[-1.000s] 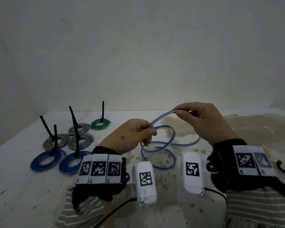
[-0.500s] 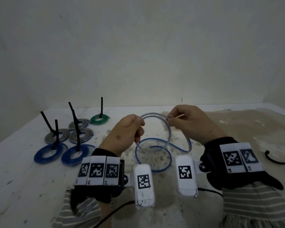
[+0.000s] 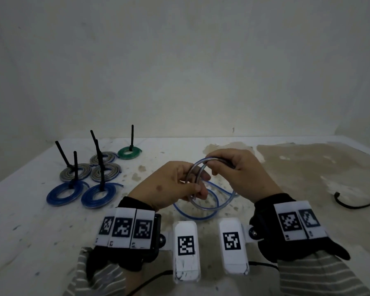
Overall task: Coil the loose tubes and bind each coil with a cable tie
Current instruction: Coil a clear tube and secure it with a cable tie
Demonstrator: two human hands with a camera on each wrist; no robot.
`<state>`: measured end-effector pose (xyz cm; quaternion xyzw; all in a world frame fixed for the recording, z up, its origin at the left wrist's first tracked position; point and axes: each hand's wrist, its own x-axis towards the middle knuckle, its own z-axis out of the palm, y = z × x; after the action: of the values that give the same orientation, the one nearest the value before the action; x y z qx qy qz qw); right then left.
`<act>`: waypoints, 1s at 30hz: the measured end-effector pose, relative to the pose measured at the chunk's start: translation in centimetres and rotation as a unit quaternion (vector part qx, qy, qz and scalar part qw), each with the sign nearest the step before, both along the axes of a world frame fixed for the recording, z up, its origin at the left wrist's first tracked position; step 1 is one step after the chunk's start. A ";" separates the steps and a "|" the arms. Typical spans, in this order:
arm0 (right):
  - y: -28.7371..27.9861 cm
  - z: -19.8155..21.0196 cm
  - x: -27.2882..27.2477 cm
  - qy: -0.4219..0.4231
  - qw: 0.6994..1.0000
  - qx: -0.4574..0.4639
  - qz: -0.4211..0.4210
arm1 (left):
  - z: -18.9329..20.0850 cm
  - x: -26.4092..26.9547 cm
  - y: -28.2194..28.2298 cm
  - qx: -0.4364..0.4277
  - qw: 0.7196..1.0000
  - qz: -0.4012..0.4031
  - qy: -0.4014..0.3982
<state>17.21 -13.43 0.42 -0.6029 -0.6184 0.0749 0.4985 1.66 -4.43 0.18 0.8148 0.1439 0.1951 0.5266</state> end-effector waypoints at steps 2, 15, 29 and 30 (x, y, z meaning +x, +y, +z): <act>0.3 -0.6 0.0 0.037 0.999 -0.017 0.009 | -0.4 0.1 0.1 -0.001 1.000 0.011 0.016; 0.6 -1.0 0.9 0.117 0.993 -0.030 0.007 | -2.1 0.9 0.9 -0.137 0.986 0.042 -0.090; 0.7 -1.1 1.7 0.262 0.962 0.012 -0.072 | -2.3 0.3 0.8 -0.155 0.973 0.122 -0.121; 0.9 -1.4 1.5 0.251 0.966 -0.020 -0.064 | -2.4 0.3 0.9 -0.173 0.963 0.148 -0.142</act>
<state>18.73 -12.55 -0.96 -0.6129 -0.4315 0.2038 0.6298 1.96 -3.50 -2.20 0.6449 0.2182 0.3572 0.6395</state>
